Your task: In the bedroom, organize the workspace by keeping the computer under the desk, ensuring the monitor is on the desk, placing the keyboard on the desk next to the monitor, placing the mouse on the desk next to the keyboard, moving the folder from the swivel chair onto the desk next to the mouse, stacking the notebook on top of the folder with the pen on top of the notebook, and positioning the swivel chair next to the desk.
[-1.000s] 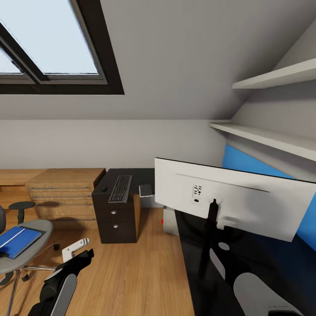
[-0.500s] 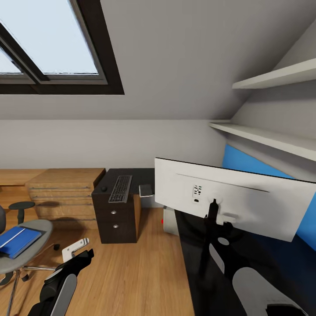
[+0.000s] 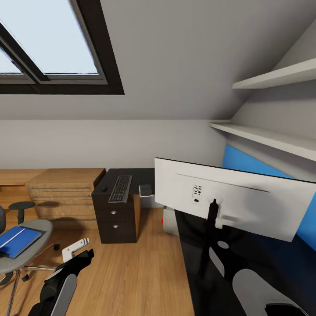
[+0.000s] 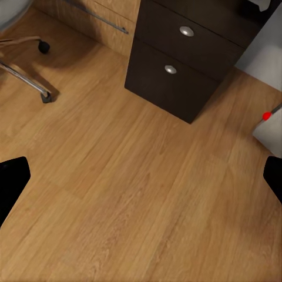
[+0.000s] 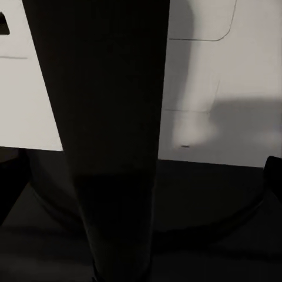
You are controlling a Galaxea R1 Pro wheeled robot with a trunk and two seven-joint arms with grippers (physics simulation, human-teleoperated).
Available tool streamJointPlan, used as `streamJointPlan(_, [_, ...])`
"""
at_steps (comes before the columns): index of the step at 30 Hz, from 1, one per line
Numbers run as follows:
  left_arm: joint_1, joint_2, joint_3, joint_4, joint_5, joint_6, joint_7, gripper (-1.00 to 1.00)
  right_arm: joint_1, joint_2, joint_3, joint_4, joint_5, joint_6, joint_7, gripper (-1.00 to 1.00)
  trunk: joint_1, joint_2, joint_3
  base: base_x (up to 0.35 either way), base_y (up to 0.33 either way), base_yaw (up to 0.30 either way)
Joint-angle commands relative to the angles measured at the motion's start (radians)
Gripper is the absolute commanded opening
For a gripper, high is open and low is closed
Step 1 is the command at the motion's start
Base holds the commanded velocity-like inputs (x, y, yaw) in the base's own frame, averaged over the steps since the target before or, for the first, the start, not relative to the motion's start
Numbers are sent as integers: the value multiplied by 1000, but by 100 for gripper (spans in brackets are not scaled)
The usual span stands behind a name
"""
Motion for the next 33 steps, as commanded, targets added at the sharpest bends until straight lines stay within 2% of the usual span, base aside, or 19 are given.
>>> streamJointPlan(1, [-1, -1, 1, -1, 11, 2, 7, 100, -1, 1, 3, 3, -4, -5, 6, 100, 0, -1, -2, 0, 0, 0])
streamJointPlan(11, [-1, -1, 1, 0, 11, 2, 7, 100, -2, -2, 6, 2, 2, -3, 53, 100, 0, -1, -2, 0, 0, 0])
streamJointPlan(23, [-1, -2, -1, 1, 10, 2, 7, 100, -46, -29, 5, 17, 79, 2, 100, 100, 0, -1, -2, 0, 0, 0])
streamJointPlan(26, [-1, -2, -2, 1, 10, 2, 7, 100, -85, -33, 5, 57, 91, 9, 109, 100, 0, -1, -2, 0, 0, 0])
streamJointPlan(33, [-1, -2, -2, 1, 10, 2, 7, 100, -123, -35, 4, 85, 94, 11, 111, 100, 0, -1, -2, 0, 0, 0])
